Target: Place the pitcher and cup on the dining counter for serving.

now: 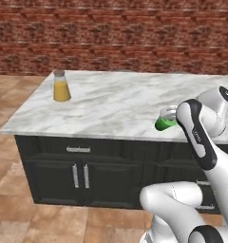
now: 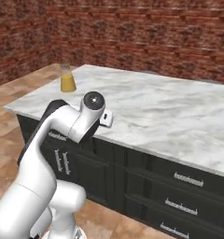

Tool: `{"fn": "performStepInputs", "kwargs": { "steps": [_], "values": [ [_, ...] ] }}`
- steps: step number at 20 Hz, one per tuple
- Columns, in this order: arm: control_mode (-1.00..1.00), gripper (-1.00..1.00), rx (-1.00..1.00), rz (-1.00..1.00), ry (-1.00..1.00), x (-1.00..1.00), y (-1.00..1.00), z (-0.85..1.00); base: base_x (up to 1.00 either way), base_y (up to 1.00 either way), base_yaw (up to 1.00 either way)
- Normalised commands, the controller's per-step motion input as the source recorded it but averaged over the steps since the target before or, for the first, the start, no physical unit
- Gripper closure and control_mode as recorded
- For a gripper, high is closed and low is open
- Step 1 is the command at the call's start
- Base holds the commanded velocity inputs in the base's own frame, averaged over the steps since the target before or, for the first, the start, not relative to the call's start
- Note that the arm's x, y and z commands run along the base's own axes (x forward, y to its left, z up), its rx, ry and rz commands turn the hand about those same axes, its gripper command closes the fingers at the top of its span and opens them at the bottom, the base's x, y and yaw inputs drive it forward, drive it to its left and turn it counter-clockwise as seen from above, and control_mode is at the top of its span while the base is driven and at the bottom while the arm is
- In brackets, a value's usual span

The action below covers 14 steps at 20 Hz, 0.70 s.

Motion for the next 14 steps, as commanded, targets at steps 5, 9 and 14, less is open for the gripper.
{"fn": "performStepInputs", "kwargs": {
  "steps": [5, 9, 14],
  "values": [
    [1.00, 1.00, 0.00, 0.00, 0.00, 0.00, 0.00, 0.00, 0.02, 1.00, 0.21],
    [1.00, 1.00, 0.00, 0.00, 0.00, 0.00, 0.00, 0.00, 0.23, 1.00, 0.08],
    [1.00, 1.00, 0.00, 0.00, 0.00, 0.00, 0.00, 0.00, 0.37, 1.00, 0.02]
  ]
}}
